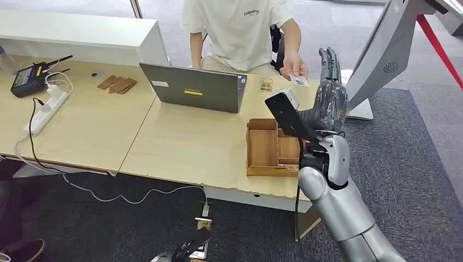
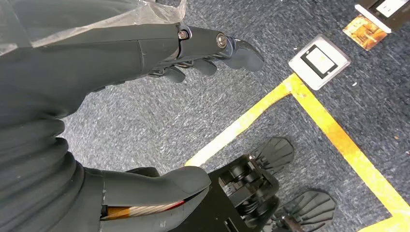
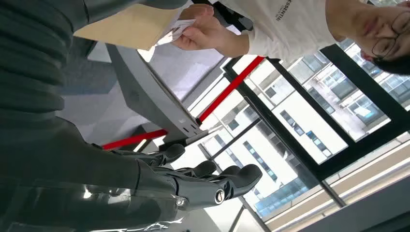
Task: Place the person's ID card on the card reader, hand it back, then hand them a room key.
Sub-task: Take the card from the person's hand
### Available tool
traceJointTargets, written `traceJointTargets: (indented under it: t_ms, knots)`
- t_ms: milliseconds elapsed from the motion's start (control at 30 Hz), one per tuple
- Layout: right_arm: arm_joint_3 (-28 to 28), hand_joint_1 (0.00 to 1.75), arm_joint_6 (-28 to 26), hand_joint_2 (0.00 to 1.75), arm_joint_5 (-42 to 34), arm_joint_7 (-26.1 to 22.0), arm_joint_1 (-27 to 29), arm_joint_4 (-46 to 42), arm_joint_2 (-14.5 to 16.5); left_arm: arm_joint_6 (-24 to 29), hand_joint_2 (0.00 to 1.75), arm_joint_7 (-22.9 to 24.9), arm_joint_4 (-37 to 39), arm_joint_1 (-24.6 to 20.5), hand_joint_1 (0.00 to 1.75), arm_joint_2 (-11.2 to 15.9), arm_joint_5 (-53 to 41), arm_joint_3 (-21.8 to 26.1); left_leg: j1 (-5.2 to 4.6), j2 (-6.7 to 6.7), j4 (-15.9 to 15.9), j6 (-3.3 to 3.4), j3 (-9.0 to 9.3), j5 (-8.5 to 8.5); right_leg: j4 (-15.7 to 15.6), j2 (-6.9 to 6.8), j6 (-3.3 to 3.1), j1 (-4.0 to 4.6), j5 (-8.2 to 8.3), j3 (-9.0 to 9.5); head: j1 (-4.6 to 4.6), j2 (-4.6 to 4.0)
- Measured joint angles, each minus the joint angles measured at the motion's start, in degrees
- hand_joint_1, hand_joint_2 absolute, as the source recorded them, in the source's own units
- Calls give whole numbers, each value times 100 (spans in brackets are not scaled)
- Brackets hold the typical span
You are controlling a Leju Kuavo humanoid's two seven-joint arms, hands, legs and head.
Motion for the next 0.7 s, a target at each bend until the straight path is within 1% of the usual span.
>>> traceJointTargets:
  t_ms: [67,200,300,500,700]
  knots:
    - [115,0,85,175,71,61,-192,242,1,-7,175,1,0,-9,0,-2,-5,-13,0,-1,0,0,-1,0,0,-1,0,0,0,0,-1,0]
    - [522,0,303,175,203,242,-775,1191,13,-16,175,3,0,-47,0,-9,-15,-95,1,-2,1,0,-4,0,-1,-1,0,1,0,-3,-2,0]
    - [714,0,377,175,156,335,-1001,1798,24,-16,175,11,0,-64,0,-10,-13,-141,0,-2,2,0,-7,-1,-2,-1,1,1,0,-6,-1,0]
    - [913,0,349,175,-146,410,-1205,2675,46,-16,175,21,0,-67,0,-10,17,-213,-1,1,3,1,-10,-1,-4,-1,1,0,0,-13,-2,0]
    - [974,0,197,175,-405,398,-1261,3166,55,-7,175,65,0,-66,0,-10,76,-259,0,2,3,1,-10,-1,-3,0,1,0,0,-14,-1,0]
